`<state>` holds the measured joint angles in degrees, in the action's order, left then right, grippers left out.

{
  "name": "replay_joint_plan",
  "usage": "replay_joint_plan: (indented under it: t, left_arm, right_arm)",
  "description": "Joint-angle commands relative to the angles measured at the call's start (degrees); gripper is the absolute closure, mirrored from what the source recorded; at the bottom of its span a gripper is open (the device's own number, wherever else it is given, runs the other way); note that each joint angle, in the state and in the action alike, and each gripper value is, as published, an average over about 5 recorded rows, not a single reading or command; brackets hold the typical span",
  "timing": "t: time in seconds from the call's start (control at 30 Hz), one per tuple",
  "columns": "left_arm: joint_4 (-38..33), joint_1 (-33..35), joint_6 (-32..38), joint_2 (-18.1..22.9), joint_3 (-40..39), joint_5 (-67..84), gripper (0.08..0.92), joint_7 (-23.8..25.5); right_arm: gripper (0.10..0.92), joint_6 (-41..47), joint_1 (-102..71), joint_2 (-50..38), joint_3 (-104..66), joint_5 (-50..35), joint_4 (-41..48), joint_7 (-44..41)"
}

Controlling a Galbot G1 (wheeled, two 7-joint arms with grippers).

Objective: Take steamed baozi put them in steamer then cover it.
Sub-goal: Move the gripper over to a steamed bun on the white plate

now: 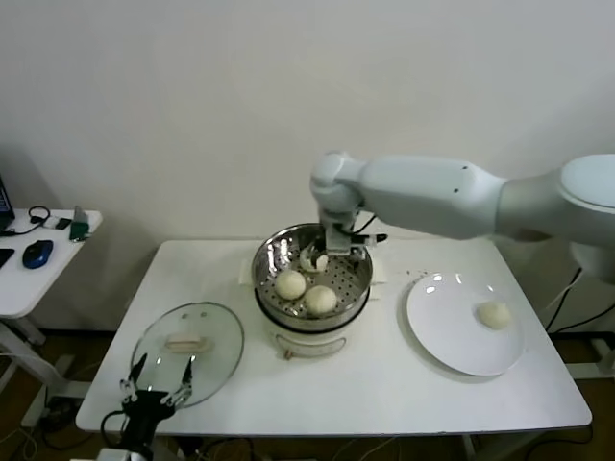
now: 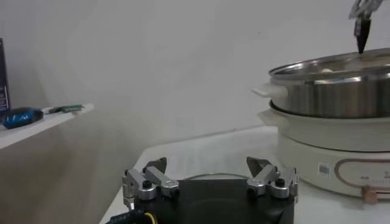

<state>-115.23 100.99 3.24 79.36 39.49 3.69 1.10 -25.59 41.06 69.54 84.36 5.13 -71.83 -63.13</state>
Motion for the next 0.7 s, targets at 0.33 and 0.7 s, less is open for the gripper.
replay_joint_plan:
  t: [0.33,0.7]
  left_arm:
    - [-0.5,-1.8,-1.0,0.8,-1.9,-1.7,0.177,0.1]
    - [-1.2,-1.7,-2.0,1.1,-1.7,-2.4,0.177,0.0]
  right_arm:
    - [0.203,37.5,0.2,-33.8,3.3,-17.4,-1.5,5.0]
    - [0.203,35.7,-24.8,-40.6,-18.4,-8.9,7.2,-1.2]
